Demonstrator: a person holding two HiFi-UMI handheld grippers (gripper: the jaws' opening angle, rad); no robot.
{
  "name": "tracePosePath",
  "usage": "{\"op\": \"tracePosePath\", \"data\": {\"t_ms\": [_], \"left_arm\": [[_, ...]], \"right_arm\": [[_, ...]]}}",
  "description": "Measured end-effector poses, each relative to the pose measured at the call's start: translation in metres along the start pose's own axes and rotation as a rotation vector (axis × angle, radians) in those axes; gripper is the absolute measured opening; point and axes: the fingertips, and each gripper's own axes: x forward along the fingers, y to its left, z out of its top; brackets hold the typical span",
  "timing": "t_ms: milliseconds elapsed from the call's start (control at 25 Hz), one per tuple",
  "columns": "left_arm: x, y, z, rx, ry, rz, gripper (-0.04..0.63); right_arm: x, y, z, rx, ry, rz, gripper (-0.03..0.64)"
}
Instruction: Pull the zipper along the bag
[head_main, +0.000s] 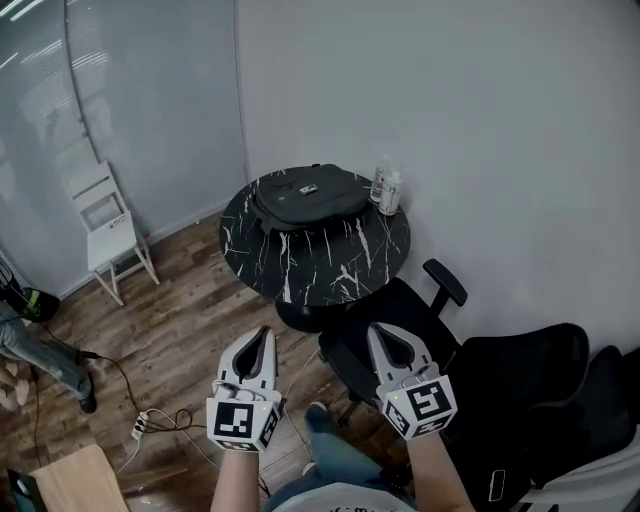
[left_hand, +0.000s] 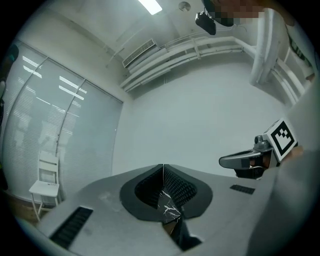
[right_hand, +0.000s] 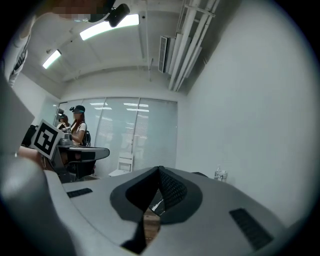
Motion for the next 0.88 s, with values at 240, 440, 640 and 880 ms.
{"op": "tracePosePath", "data": {"t_ms": [240,440,640,880], "left_arm": [[0.051,0.043,-0.019,0.003,0.023,0.009,0.017],[0.121,0.076,-0.040,0.012,0.067,-0.012,0.017],[0.212,0.099,-0.057,0.006,0.106,-0.082,0.017],[0.306,0.113,-0.089,-0.043,0.183,-0.129,0.017]], "right_arm": [[0.064,-0.029,-0.011,0.003,0.012,-0.009,0.052],[0.137,-0.061,-0.027,0.027,0.038,-0.010,0.052],[0.213,-0.106,-0.040,0.045,0.080,-0.026,0.052],[0.284,-0.159,-0.059,0.065,0.138,-0.032,0.052]]}}
